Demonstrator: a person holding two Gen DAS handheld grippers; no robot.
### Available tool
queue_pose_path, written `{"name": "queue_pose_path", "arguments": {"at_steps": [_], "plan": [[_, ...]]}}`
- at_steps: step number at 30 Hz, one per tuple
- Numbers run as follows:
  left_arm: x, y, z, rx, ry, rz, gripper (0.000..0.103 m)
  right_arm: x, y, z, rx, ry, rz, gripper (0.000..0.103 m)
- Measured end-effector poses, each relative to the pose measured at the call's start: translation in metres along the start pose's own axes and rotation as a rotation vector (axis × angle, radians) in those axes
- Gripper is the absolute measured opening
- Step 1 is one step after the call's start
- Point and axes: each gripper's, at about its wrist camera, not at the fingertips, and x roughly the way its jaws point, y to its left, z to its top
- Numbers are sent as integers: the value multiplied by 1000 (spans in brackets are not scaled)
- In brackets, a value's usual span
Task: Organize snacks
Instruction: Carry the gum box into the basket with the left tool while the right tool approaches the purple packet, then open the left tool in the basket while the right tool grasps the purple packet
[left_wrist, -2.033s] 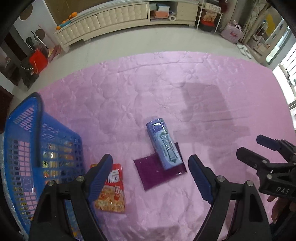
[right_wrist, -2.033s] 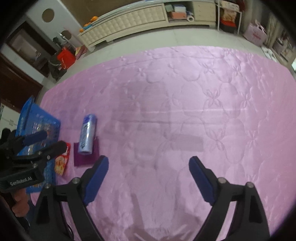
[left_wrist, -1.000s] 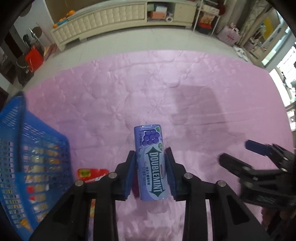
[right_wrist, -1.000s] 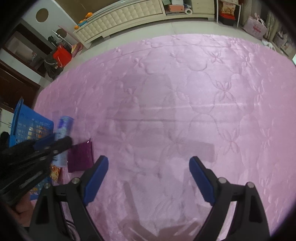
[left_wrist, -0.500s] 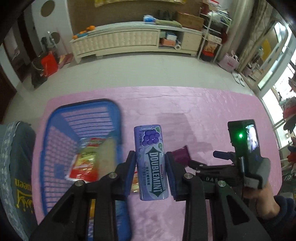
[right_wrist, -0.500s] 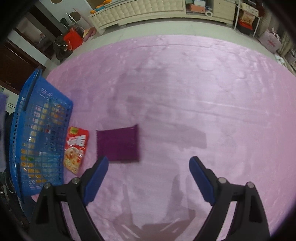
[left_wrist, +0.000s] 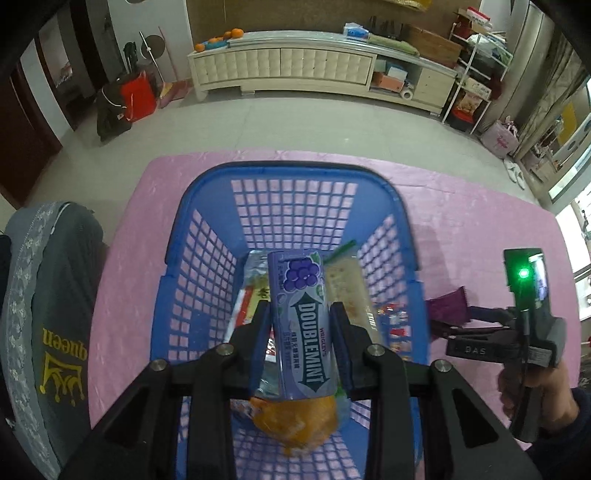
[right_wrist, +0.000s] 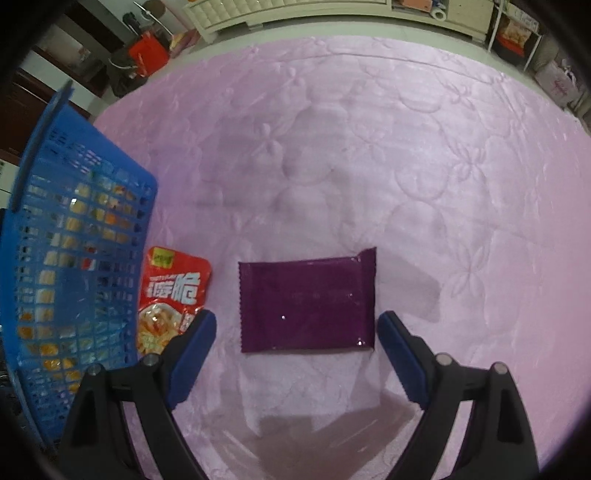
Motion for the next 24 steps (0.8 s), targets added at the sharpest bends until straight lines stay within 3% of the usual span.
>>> {"name": "queue_pose_path", "arguments": {"at_steps": [6,10,14,18,21,22,24], "plan": [[14,0,9,35,13,8,30,9,17,4,-43,8,-52,92],[20,-4,12,109,6,137,30,19,36,5,-64,12,-99,92],[29,4,14,86,41,87,30,29,49,4,-94,-4,-144,92],[33,8,12,78,39,83,31,36,68,4,-138,-15,-195,90],[30,14,11,64,29,66,49,37,75,0,-137,-22,-195,81],[29,14,11,61,25,63,53,36,77,-1,-141,-26,-195,73],[26,17,12,57,11,47,60,36,80,-2,-140,-24,-195,68]]}}
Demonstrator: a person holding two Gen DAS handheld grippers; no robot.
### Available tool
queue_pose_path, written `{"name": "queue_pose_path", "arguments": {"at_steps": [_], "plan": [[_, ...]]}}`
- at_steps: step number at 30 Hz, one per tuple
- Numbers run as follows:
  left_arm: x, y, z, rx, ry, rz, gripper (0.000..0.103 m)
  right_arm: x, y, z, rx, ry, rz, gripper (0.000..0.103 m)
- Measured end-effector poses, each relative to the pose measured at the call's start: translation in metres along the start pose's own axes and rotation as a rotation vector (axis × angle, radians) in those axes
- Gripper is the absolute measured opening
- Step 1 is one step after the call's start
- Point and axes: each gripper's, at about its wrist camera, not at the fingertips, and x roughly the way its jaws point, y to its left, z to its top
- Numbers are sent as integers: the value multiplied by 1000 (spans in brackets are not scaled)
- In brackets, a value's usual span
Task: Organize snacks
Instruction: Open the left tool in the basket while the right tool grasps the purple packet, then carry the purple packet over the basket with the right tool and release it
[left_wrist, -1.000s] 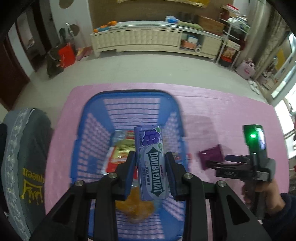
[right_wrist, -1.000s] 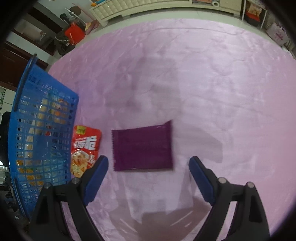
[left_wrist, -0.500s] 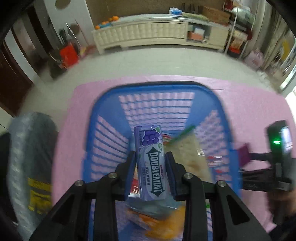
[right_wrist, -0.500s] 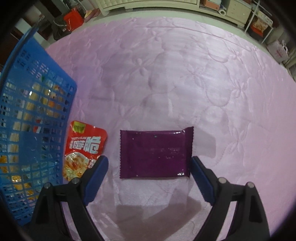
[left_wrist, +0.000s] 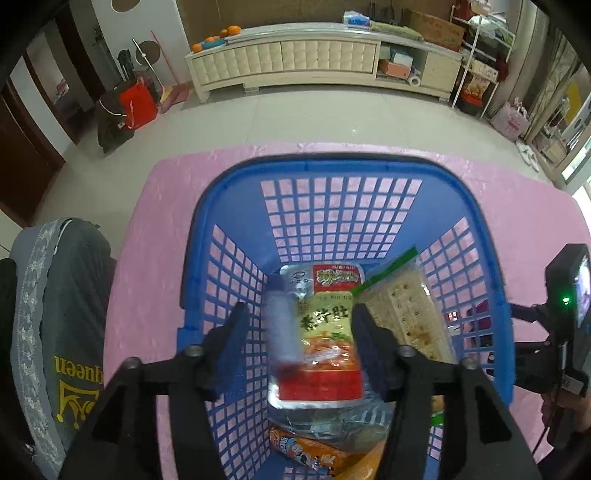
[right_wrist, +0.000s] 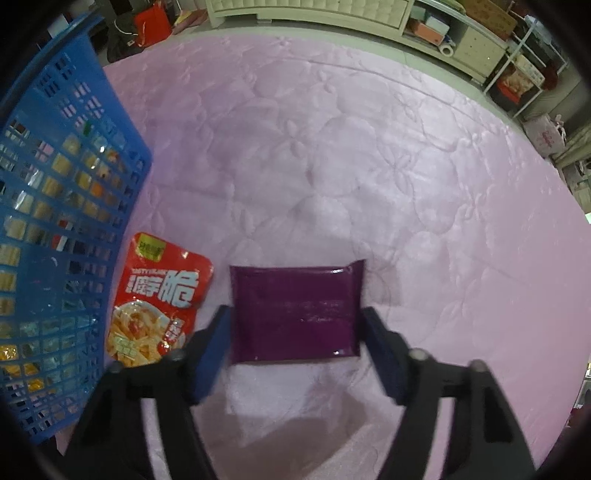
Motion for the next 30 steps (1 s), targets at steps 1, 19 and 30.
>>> {"name": "queue_pose_path", "arguments": {"at_steps": [1,19,30], "plan": [[-4,0,-1,0,-7,-2,61,-1,-1,-1,5,-4,-1,63],[-87,-4,-65,-3,-97,-49,61,-105,-2,-34,10,-119,45,58],[-122,1,-92,11,-138,-45,61,-168,20,-54,-4,-204,143,58]]}}
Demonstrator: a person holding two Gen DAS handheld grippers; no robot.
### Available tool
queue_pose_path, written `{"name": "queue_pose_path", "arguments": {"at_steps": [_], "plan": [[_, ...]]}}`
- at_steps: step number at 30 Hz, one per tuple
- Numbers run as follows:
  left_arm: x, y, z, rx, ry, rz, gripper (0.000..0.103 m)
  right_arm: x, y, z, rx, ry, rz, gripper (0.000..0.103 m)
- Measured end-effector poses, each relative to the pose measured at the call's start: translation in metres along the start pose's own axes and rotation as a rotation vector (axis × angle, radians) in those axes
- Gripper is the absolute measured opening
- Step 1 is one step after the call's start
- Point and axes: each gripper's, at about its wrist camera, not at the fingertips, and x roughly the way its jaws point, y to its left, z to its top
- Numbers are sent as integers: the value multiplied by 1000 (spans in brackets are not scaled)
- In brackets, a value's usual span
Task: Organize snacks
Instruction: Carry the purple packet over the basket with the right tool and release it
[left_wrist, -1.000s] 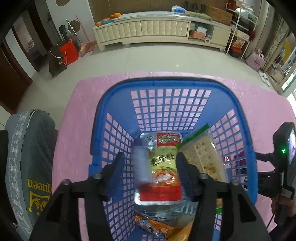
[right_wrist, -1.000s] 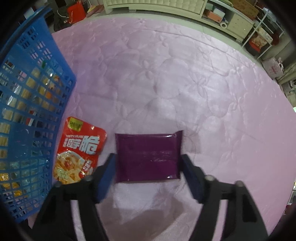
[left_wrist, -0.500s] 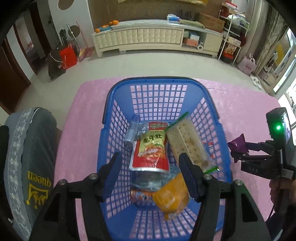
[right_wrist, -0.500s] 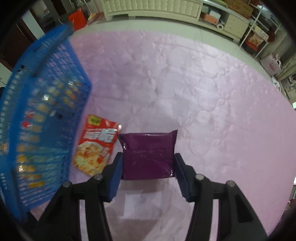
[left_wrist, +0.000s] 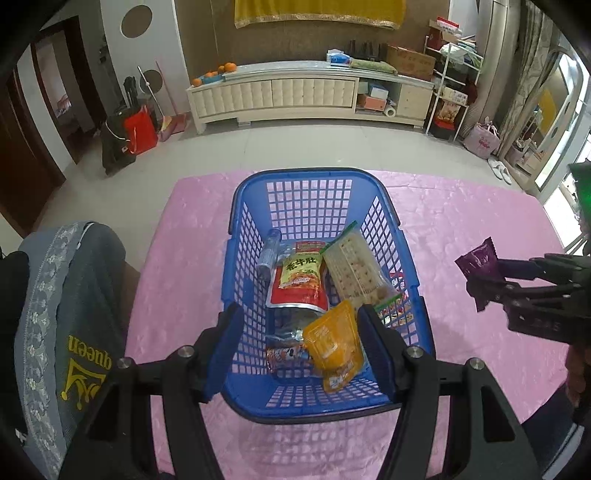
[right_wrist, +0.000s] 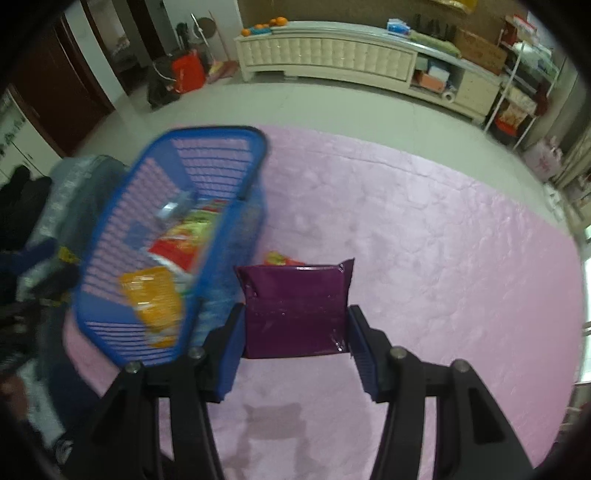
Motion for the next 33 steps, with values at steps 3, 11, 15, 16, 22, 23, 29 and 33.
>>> {"name": "queue_pose_path", "arguments": {"at_steps": [3,11,15,16,22,23,29,33], "plan": [[-2,3,-1,-11,-1,-3,61,-15,18,-1,-32,-19,3,58],[-11,18,-4,-23,-23,-1,61,-15,42,14,-76,-16,-1,58],[-8,28,-6,-31,-19,19,61,-5,57,23,-97,0,9,58],[-7,32,-6,-36,-17,20,61,-1,62,25,-105,6,14,58],[1,60,-14,-84,1,16,61,23,102,33,-165,46,26,58],[3,65,-16,-97,4,13,61,27,109,34,-180,55,23,58],[12,85,-31,-109,21,36,61,46,151,35,-271,75,10,59],[15,105,-40,-144,34,39,61,56,172,32,-317,101,-1,59]]}}
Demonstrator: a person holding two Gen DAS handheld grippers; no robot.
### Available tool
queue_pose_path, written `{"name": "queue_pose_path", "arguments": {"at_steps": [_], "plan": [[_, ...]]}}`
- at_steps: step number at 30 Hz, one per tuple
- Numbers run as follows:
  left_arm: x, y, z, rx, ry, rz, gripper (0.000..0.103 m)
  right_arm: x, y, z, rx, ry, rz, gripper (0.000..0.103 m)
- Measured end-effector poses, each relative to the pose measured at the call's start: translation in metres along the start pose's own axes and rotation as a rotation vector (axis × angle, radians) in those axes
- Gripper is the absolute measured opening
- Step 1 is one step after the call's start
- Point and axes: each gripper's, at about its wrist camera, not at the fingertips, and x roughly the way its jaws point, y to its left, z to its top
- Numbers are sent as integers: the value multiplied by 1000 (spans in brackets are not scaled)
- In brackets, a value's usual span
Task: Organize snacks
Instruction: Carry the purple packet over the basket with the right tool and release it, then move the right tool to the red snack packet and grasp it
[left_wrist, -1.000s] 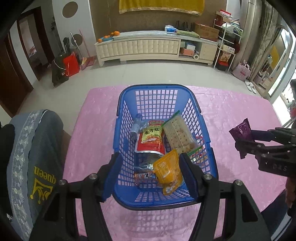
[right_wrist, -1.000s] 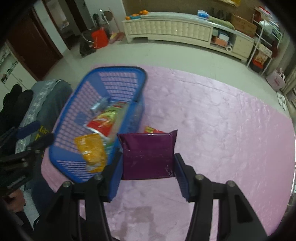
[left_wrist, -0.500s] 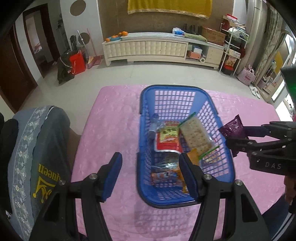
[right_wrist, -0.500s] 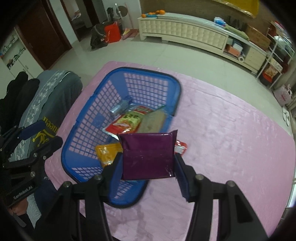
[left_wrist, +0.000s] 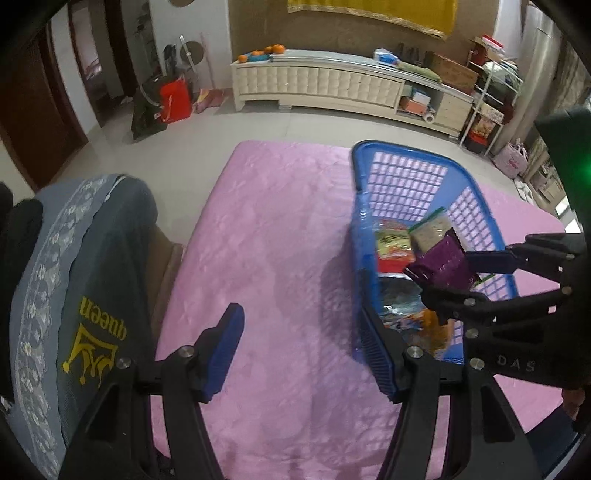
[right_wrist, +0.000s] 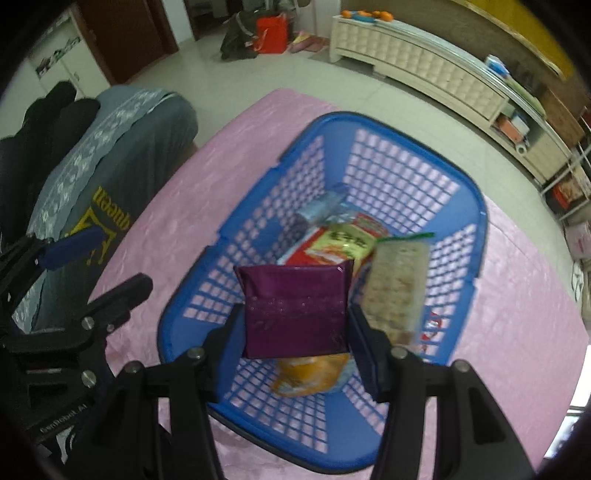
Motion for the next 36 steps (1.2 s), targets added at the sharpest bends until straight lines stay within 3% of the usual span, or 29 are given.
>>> {"name": "queue_pose_path", "arguments": {"at_steps": [4,6,8,14,20,36], "plan": [[4,15,-4,-42,20,-5,61,5,12,1,-31,28,-24,59],[4,16,-5,-50,18,-12,61,10,18,4,-34,40,-47,65],[1,14,-7,-47,14,-12,61,11,18,4,-27,48,-26,72],[-8,4,-9,-23,3,-10,61,-1,10,-2,-1,29,43,73],[-19,-3,-9,-15,-7,-1,61,-14,1,-7,16,2,58,79],[-35,-70,9,88,-35,-9,61,-52,-71,-36,147,-63,21,79]]}}
